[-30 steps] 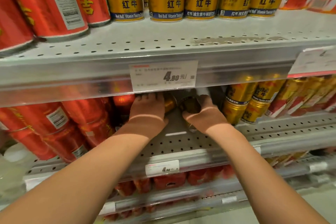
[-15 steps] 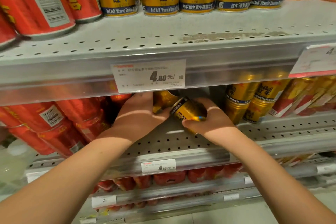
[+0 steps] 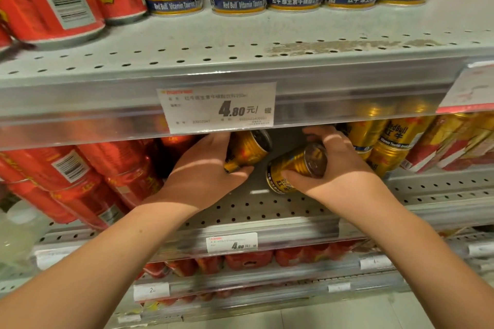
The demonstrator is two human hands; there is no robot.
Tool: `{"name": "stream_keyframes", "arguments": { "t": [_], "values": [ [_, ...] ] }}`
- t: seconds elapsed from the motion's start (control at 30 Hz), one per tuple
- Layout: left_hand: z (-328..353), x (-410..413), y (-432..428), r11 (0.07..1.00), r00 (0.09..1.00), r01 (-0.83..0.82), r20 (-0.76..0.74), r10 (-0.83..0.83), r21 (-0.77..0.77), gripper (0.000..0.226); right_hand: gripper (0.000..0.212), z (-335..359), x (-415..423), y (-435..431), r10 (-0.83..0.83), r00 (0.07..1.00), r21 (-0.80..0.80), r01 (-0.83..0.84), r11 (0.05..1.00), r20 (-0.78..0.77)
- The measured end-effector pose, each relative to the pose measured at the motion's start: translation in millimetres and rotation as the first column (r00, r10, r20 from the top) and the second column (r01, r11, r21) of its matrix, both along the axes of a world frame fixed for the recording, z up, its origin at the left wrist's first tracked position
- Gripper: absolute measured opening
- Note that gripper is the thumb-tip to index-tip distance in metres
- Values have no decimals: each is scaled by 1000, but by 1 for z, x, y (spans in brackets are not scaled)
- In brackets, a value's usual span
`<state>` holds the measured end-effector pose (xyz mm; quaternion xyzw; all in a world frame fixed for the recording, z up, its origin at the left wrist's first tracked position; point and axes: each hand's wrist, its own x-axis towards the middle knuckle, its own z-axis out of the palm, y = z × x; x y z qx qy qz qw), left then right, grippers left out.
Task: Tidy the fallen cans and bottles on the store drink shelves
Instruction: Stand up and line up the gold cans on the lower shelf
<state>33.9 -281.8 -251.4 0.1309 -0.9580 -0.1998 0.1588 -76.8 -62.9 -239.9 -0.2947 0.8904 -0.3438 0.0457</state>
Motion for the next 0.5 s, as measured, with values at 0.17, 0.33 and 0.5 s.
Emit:
{"name": "stream_keyframes", "arguments": {
  "t": [0.17,0.33,0.5],
  "values": [
    [-5,2,0,999,999,19,-37,-18,41,77,92,5,1,-9,65,994,195,-47,980,-86],
    [-3,4,-3,980,996,19,-94,0,200,71,96,-2,-1,-26,112,991,181,-96,979,-77],
    [-4,2,3,890,969,-48,-194,151,454,59,97,-36,6,-37,37,981,-168,-5,986,188]
  ]
}}
